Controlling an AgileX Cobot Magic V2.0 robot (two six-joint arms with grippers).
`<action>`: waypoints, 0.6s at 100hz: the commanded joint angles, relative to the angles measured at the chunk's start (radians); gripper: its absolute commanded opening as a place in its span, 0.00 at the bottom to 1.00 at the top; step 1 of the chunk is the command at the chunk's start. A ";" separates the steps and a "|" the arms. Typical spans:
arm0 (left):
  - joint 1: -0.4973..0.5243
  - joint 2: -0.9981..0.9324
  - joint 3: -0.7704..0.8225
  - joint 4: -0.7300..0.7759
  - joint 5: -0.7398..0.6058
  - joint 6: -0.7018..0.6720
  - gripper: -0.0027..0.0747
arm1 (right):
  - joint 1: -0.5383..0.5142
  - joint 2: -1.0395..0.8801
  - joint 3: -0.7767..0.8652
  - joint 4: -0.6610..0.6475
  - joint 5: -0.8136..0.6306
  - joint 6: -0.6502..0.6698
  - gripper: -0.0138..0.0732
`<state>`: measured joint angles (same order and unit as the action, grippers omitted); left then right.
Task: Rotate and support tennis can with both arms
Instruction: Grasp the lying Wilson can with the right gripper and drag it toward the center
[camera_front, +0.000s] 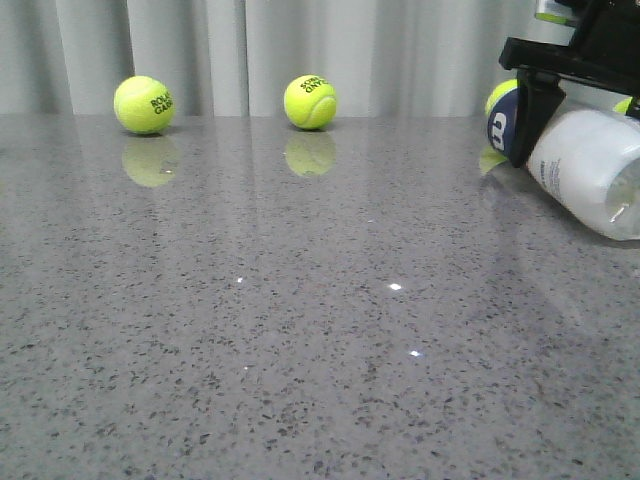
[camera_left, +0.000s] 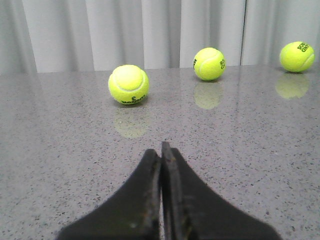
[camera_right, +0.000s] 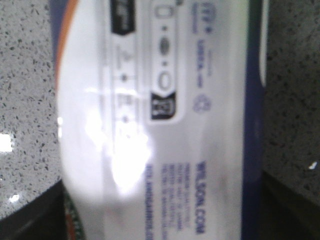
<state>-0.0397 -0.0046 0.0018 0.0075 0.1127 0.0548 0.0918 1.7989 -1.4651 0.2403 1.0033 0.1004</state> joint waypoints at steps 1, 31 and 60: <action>0.000 -0.034 0.044 -0.007 -0.075 0.001 0.01 | -0.002 -0.047 -0.038 0.019 -0.006 -0.004 0.63; 0.000 -0.034 0.044 -0.007 -0.075 0.001 0.01 | 0.040 -0.047 -0.198 0.019 0.110 -0.169 0.39; 0.000 -0.034 0.044 -0.007 -0.075 0.001 0.01 | 0.235 -0.042 -0.296 0.019 0.146 -0.941 0.39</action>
<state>-0.0397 -0.0046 0.0018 0.0075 0.1127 0.0548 0.2734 1.8005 -1.7268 0.2403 1.1499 -0.5860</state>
